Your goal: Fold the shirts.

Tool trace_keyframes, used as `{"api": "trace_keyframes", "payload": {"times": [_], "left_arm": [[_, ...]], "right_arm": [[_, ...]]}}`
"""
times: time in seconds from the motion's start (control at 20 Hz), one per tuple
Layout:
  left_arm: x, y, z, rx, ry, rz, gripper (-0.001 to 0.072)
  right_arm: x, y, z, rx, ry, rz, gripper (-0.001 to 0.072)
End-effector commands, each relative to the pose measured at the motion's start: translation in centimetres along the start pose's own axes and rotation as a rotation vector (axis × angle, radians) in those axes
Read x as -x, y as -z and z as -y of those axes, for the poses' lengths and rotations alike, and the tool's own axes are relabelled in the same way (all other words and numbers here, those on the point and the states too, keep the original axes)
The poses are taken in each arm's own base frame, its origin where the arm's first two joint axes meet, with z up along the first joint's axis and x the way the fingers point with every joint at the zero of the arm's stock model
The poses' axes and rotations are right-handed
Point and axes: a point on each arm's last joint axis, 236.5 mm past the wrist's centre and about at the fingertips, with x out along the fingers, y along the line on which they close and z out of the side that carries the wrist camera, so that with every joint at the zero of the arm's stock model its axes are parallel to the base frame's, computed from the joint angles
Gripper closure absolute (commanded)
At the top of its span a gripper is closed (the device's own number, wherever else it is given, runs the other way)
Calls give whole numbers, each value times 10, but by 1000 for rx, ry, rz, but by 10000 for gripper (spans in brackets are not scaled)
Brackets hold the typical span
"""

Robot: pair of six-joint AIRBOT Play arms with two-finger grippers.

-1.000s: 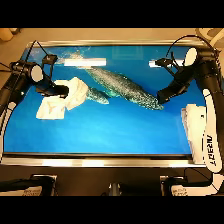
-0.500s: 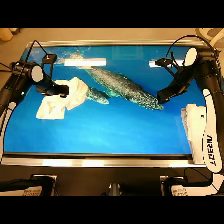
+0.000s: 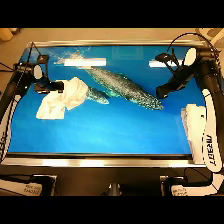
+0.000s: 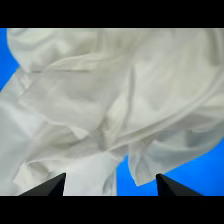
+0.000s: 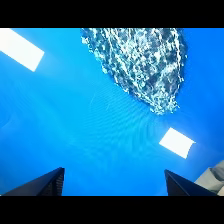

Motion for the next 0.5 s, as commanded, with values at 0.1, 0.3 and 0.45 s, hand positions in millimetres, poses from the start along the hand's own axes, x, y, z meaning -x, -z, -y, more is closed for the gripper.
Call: {"api": "trace_keyframes", "payload": {"times": [0.1,0.3,0.45], "left_arm": [[-71,6,-11,274,142,-141,11],[-103,6,1,251,149,-141,10],[-114,10,8,231,150,-148,22]], "right_arm": [[-3,-8,3,26,10,27,11],[-3,-10,4,45,16,36,11],[-3,-10,4,45,15,35,12]]}}
